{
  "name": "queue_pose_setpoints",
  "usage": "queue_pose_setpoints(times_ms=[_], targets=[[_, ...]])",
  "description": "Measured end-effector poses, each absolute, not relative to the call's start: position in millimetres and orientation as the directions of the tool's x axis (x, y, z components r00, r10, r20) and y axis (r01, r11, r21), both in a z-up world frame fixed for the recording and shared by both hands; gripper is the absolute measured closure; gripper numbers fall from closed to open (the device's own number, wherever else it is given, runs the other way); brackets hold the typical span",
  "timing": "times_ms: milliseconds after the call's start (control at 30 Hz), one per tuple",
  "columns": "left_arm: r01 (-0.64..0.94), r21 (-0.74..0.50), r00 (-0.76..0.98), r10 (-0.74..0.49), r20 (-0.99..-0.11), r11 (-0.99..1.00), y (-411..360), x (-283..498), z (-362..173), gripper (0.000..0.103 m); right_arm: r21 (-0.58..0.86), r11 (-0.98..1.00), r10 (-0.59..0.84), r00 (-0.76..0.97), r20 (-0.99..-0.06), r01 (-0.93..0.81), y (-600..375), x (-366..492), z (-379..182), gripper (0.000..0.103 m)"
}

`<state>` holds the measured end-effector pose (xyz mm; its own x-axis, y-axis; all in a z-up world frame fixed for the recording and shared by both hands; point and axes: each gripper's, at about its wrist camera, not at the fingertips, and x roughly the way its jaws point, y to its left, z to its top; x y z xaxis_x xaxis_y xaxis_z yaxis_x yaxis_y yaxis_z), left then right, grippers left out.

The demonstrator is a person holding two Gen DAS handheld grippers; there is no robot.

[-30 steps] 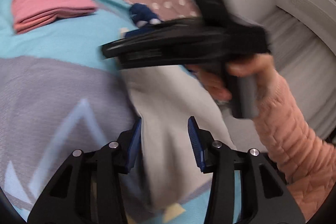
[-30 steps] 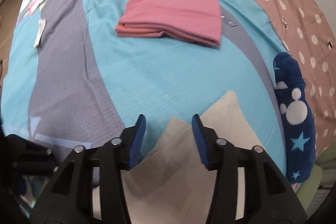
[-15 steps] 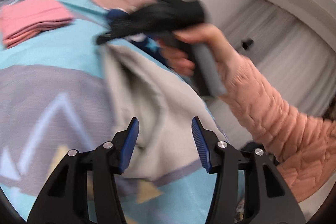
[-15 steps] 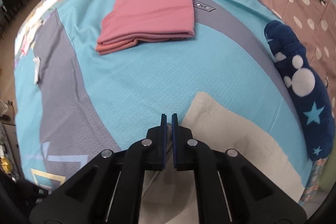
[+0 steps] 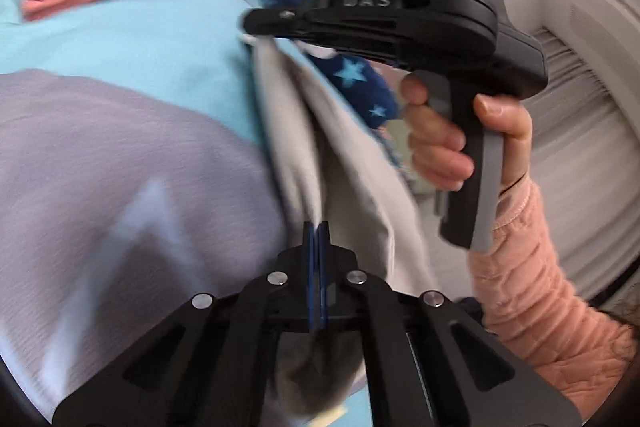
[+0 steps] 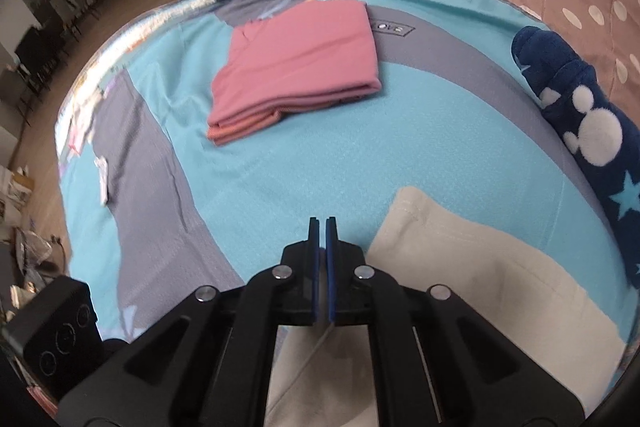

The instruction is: Fold small clothes

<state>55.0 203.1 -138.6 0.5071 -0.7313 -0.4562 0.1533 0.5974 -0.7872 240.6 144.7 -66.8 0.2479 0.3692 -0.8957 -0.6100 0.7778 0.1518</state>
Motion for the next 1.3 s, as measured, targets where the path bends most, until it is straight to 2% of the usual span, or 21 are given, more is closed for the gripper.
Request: queue_pose_setpoints(times_ms=[167, 267, 300, 333, 367, 400, 533, 600, 633, 667, 733, 800, 967, 1067, 1200, 1300], targets=[[0.080, -0.793, 0.525, -0.701, -0.482, 0.604, 224, 30, -148, 0.103, 0.184, 0.778, 0.413, 0.270, -0.870, -0.600, 145, 245, -68, 0.103], [0.094, -0.797, 0.541, -0.702, -0.462, 0.597, 232, 14, -141, 0.103, 0.191, 0.775, 0.428, 0.279, -0.859, -0.602, 132, 235, -56, 0.102], [0.097, -0.799, 0.542, -0.705, -0.457, 0.593, 234, 11, -140, 0.103, 0.166, 0.769, 0.425, 0.300, -0.854, -0.618, 125, 226, -48, 0.097], [0.100, -0.798, 0.543, -0.705, -0.457, 0.594, 236, 9, -139, 0.100, 0.140, 0.765, 0.420, 0.322, -0.849, -0.629, 118, 218, -43, 0.084], [0.107, -0.795, 0.543, -0.705, -0.456, 0.597, 236, 7, -137, 0.096, 0.102, 0.764, 0.410, 0.357, -0.839, -0.637, 108, 207, -37, 0.078], [0.115, -0.793, 0.544, -0.706, -0.454, 0.599, 233, 3, -136, 0.088, 0.081, 0.763, 0.404, 0.374, -0.835, -0.641, 100, 199, -34, 0.070], [0.180, -0.774, 0.531, -0.722, -0.443, 0.607, 220, -7, -129, 0.065, 0.099, 0.762, 0.400, 0.345, -0.849, -0.640, 68, 168, -43, 0.070], [0.181, -0.721, 0.517, -0.688, -0.509, 0.669, 209, -9, -130, 0.064, 0.122, 0.766, 0.387, 0.301, -0.872, -0.631, 63, 158, -65, 0.070], [0.165, -0.677, 0.509, -0.650, -0.564, 0.717, 204, -9, -134, 0.067, 0.126, 0.773, 0.369, 0.279, -0.887, -0.621, 66, 156, -80, 0.070], [0.161, -0.664, 0.519, -0.635, -0.572, 0.730, 202, -1, -132, 0.068, 0.119, 0.782, 0.348, 0.271, -0.897, -0.612, 70, 155, -95, 0.069], [0.148, -0.658, 0.530, -0.621, -0.578, 0.739, 205, -6, -130, 0.068, 0.066, 0.775, 0.376, 0.375, -0.847, -0.629, 78, 146, -97, 0.063], [0.139, -0.641, 0.542, -0.600, -0.589, 0.755, 210, -16, -127, 0.068, 0.047, 0.770, 0.381, 0.400, -0.834, -0.636, 85, 145, -95, 0.061], [0.113, -0.668, 0.546, -0.608, -0.577, 0.735, 221, -34, -131, 0.068, 0.149, 0.763, 0.471, 0.383, -0.794, -0.629, 79, 141, -82, 0.059], [0.102, -0.675, 0.550, -0.607, -0.574, 0.731, 224, -38, -129, 0.068, 0.159, 0.767, 0.485, 0.399, -0.778, -0.622, 63, 131, -71, 0.059], [0.111, -0.667, 0.567, -0.598, -0.567, 0.737, 226, -40, -121, 0.067, 0.081, 0.803, 0.397, 0.430, -0.811, -0.590, 44, 120, -69, 0.060], [0.111, -0.668, 0.580, -0.594, -0.558, 0.736, 225, -33, -117, 0.067, -0.028, 0.796, 0.303, 0.438, -0.846, -0.605, 52, 116, -84, 0.065]])
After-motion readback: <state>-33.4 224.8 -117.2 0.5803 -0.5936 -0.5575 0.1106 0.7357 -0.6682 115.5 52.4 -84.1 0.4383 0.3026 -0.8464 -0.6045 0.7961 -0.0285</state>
